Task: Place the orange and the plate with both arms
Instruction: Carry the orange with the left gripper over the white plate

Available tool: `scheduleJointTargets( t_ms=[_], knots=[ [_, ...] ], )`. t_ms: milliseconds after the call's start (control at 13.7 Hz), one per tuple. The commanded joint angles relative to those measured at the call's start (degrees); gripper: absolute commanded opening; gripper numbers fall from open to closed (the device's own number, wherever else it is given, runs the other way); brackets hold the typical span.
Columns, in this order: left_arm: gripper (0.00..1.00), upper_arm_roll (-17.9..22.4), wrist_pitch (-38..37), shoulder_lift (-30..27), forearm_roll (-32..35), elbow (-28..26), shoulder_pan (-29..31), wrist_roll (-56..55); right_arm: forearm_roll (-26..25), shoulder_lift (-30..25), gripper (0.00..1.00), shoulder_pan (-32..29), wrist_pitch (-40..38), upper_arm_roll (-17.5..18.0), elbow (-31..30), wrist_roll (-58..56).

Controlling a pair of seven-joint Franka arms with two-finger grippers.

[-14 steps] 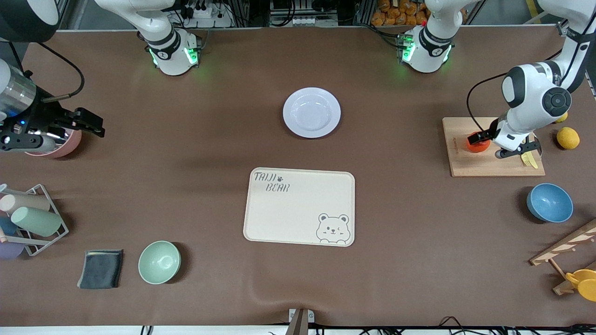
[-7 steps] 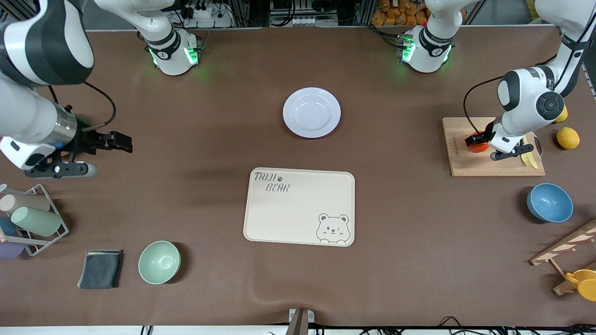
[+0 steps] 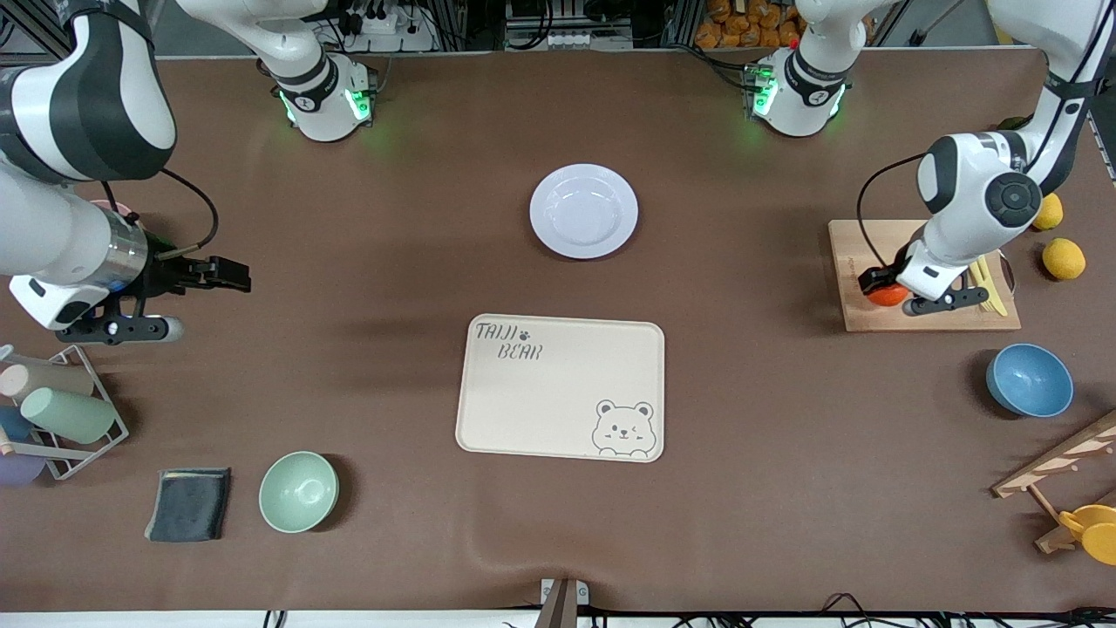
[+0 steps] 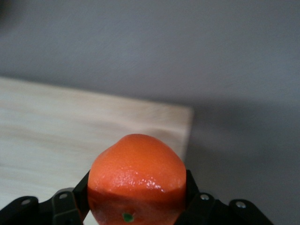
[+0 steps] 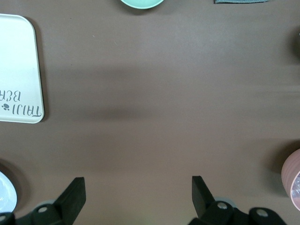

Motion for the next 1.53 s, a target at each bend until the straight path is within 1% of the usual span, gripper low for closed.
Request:
scheduleJointTargets(
  t_ms=[0,73,219,292,365,438,511,584,657,876,1021,1094,1167,1313,1386,1459],
  knots=[
    [0.00,-11.8,-7.2,-3.3,-0.2,4.1,0.4,-11.6,1.0,-1.0,1.00,-0.6,0.1,0.2,-1.0,-0.3],
    [0.00,-17.0,-10.7,-3.3,-0.3,6.7,0.4,-17.0,1.0,-1.0,1.00,-0.6,0.1,0.2,-1.0,-0.3],
    [0.00,-27.2,-17.5,-2.2,-3.9,12.6,0.1,-29.5,1.0,-1.0,1.00,-0.7,0.1,0.2,-1.1,-0.3],
    [0.00,-31.6,-19.7,-0.9,-5.4,15.2,0.1,-35.3,1.0,-0.9,1.00,-0.7,0.1,0.2,-1.1,-0.3],
    [0.00,-34.8,-20.5,0.5,-5.8,16.7,-0.3,-40.4,1.0,-0.9,1.00,-0.6,0.1,0.2,-1.1,-0.3],
    [0.00,-36.9,-20.6,1.7,-5.8,17.0,-1.9,-44.9,1.0,-0.9,1.00,-0.7,0.1,0.2,-1.2,-0.3],
    [0.00,-37.5,-20.5,3.4,-5.8,17.0,-4.3,-48.7,1.0,-0.9,1.00,-0.7,0.1,0.2,-1.2,-0.3],
    [0.00,-37.5,-19.8,5.6,-6.4,16.9,-7.4,-52.0,1.0,-0.9,1.00,-0.7,0.1,0.2,-1.3,-0.3],
    [0.00,-37.5,-18.2,9.0,-7.5,16.5,-10.3,-55.4,1.0,-0.8,1.00,-0.7,0.1,0.1,-1.3,-0.3],
    [0.00,-37.0,-12.7,13.2,-7.3,15.0,-19.0,-67.2,1.0,-0.7,1.00,-0.7,0.1,0.1,-1.3,-0.3],
    [0.00,-36.9,-11.2,16.0,-7.0,15.8,-21.3,-69.5,1.0,-0.7,1.00,-0.7,0.1,0.2,-1.5,-0.3],
    [0.00,-36.3,-9.6,17.5,-6.0,15.9,-23.9,-70.1,1.1,-0.7,1.00,-0.7,0.1,0.2,-1.6,-0.3],
    [0.00,-33.6,-8.5,18.8,-4.0,16.4,-26.8,-71.3,1.1,-0.6,1.00,-0.7,0.1,0.2,-1.7,-0.3],
    [0.00,-27.4,-8.5,22.1,1.0,18.0,-35.3,-75.5,1.1,-0.6,1.00,-0.7,0.0,0.2,-1.8,-0.2],
    [0.00,-24.0,-8.5,23.6,2.8,19.7,-39.3,-77.9,1.2,-0.6,1.00,-0.5,0.0,0.2,-2.5,-0.2],
    [0.00,-21.0,-8.5,25.0,3.4,22.1,-42.5,-79.9,3.3,-0.6,1.00,-0.4,-0.5,0.2,-3.4,-0.2]
  ],
)
